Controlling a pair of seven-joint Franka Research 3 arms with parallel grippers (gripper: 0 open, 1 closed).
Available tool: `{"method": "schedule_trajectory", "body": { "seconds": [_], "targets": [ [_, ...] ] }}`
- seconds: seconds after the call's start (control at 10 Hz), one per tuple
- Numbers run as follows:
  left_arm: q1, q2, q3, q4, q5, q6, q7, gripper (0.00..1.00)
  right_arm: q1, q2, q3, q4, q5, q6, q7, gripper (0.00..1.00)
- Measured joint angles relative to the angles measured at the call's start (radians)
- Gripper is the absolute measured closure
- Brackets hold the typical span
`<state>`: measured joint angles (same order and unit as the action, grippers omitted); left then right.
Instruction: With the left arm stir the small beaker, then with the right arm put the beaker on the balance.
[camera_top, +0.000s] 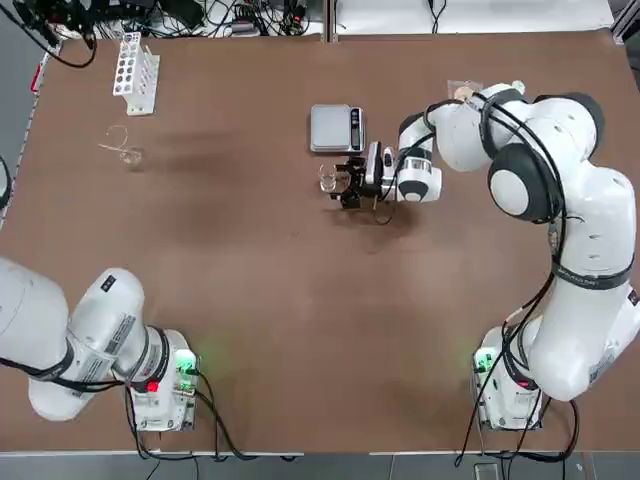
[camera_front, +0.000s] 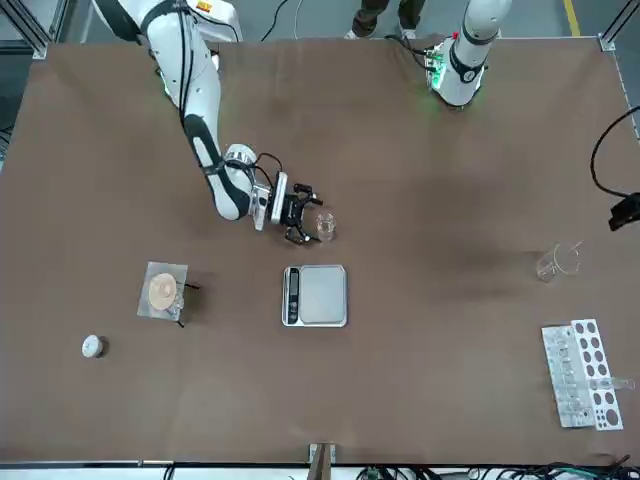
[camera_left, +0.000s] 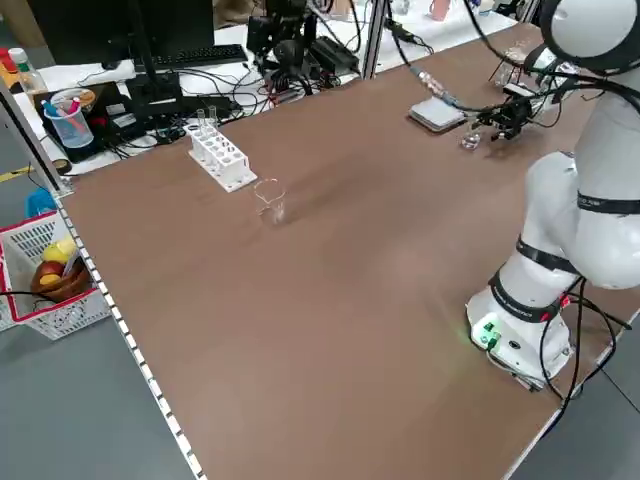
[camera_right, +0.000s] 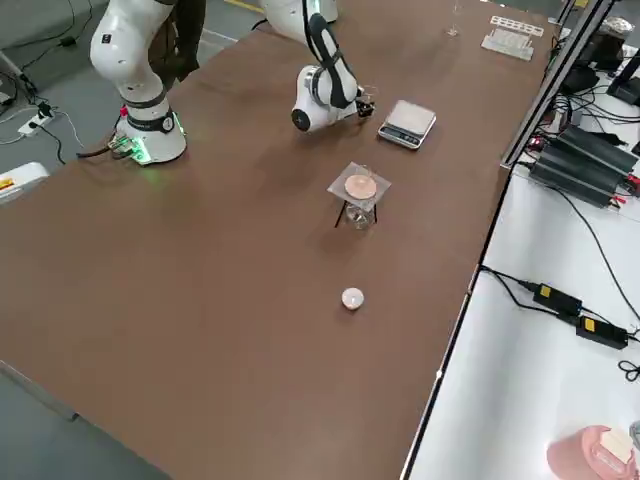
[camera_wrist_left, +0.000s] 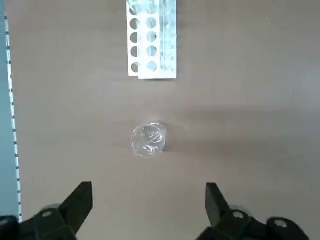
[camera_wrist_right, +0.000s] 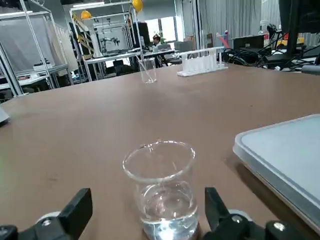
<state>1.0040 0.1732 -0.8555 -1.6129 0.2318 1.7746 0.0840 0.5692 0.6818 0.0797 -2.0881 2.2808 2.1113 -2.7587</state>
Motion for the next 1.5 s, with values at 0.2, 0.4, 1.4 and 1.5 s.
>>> {"method": "schedule_trajectory", "body": {
  "seconds": [0.2,0.4,1.4,1.5],
  "targets": [
    [-0.159,-0.002,0.146,0.075,-0.046,-0.099,0.000,0.00,0.006,0.006,0.000,0.015,0.014,0.002,0.000,0.01],
    [-0.299,-0.026,0.280,0.102,-0.106,-0.147,0.001,0.00,0.010,0.013,0.000,0.031,0.017,0.005,0.000,0.01],
    [-0.990,-0.150,0.901,0.107,-0.221,-0.256,-0.063,0.00,0.026,0.052,-0.003,0.079,0.035,0.012,0.000,0.41],
    [-0.990,-0.150,0.902,0.106,-0.221,-0.256,-0.063,0.00,0.026,0.052,-0.004,0.079,0.035,0.011,0.004,0.41]
  ]
}}
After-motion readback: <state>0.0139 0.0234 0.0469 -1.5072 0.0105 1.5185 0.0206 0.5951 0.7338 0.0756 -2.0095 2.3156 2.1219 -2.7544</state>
